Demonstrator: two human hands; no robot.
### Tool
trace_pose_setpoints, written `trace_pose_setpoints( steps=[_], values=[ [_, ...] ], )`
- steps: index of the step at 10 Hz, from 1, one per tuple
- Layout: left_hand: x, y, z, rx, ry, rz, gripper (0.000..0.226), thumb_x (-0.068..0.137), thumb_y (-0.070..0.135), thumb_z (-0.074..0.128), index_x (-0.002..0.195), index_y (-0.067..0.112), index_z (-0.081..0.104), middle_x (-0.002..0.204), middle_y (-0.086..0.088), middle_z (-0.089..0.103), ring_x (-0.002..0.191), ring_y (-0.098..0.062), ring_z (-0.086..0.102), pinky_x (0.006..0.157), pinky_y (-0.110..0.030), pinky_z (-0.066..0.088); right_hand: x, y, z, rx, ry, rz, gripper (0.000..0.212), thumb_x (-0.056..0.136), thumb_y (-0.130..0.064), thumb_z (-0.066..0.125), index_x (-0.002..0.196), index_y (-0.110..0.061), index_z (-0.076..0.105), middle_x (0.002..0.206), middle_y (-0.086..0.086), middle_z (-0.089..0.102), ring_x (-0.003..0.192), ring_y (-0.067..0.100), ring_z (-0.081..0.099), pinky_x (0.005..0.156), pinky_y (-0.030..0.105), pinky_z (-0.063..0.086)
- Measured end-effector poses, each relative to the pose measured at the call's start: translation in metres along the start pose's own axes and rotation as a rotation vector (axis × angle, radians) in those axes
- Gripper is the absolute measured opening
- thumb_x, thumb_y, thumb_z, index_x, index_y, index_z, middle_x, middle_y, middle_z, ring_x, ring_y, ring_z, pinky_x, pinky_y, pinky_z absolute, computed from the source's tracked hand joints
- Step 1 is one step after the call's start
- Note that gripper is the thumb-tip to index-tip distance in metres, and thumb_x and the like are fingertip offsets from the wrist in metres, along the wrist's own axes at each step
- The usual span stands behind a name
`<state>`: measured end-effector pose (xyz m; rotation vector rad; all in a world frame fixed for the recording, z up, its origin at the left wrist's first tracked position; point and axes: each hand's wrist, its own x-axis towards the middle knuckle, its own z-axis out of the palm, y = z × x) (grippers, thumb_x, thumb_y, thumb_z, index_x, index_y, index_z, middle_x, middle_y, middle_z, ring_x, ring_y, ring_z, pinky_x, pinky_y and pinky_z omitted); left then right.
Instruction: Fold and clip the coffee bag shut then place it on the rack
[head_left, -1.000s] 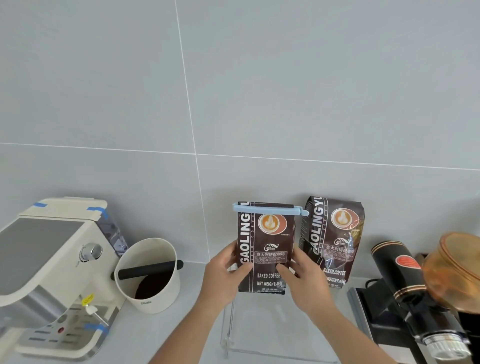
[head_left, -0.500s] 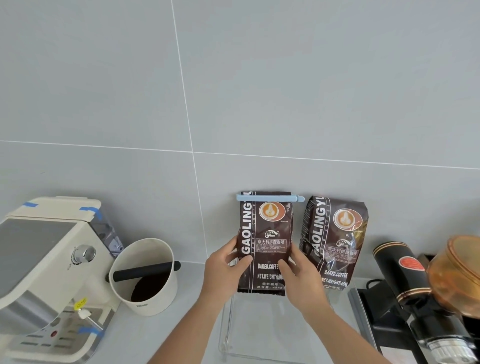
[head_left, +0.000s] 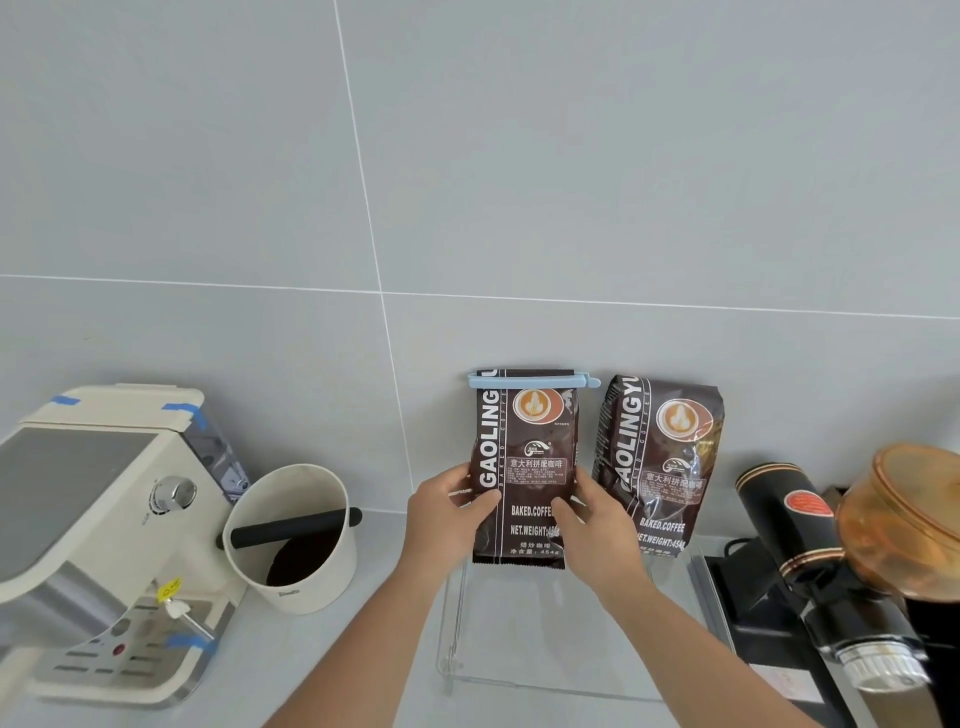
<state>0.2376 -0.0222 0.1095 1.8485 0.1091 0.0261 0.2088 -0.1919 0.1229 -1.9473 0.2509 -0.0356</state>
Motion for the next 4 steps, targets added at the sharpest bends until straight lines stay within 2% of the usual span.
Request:
trace_pose_setpoints(
  steps=[1, 2, 3, 4],
  values=[
    [-0.005, 0.01, -0.002, 0.098, 0.046, -0.028, 0.025, 0.078, 0.025, 0.074, 0.103, 0.023, 0.074, 0.093, 0.004, 0.074, 0.083, -0.012, 0.07, 0.076, -0.024, 0.053, -0.004, -0.005, -0.006, 0.037, -0.017, -0.01, 0.039, 0.092, -0.012, 0.051, 0.121, -0.036, 0.058, 0.105, -0.012, 0.072, 0.099, 0.006, 0.066, 0.082, 0.025, 0.052],
    [-0.004, 0.011, -0.002, 0.094, 0.023, -0.076, 0.018, 0.079, 0.028, 0.071, 0.097, 0.026, 0.075, 0.091, 0.002, 0.076, 0.085, -0.013, 0.071, 0.08, -0.028, 0.055, -0.008, -0.012, -0.014, 0.112, -0.045, 0.013, 0.035, 0.091, -0.011, 0.05, 0.103, -0.039, 0.068, 0.097, -0.006, 0.076, 0.079, 0.009, 0.066, 0.07, 0.022, 0.049],
    [-0.01, 0.016, -0.006, -0.02, -0.041, -0.14, 0.019, 0.075, 0.039, 0.066, 0.086, 0.028, 0.076, 0.083, 0.005, 0.078, 0.081, -0.016, 0.073, 0.086, -0.039, 0.058, -0.012, -0.018, -0.022, 0.199, -0.09, 0.067, 0.033, 0.09, -0.013, 0.05, 0.093, -0.035, 0.074, 0.091, -0.011, 0.077, 0.08, 0.007, 0.065, 0.077, 0.023, 0.049],
    [-0.02, 0.029, -0.013, -0.195, -0.032, -0.216, 0.018, 0.082, 0.031, 0.064, 0.083, 0.015, 0.071, 0.084, -0.001, 0.066, 0.077, -0.02, 0.06, 0.078, -0.032, 0.052, -0.021, -0.028, -0.033, 0.415, -0.157, 0.115, 0.028, 0.09, -0.011, 0.052, 0.076, -0.019, 0.074, 0.076, -0.004, 0.068, 0.069, 0.007, 0.059, 0.076, 0.021, 0.047]
  ],
)
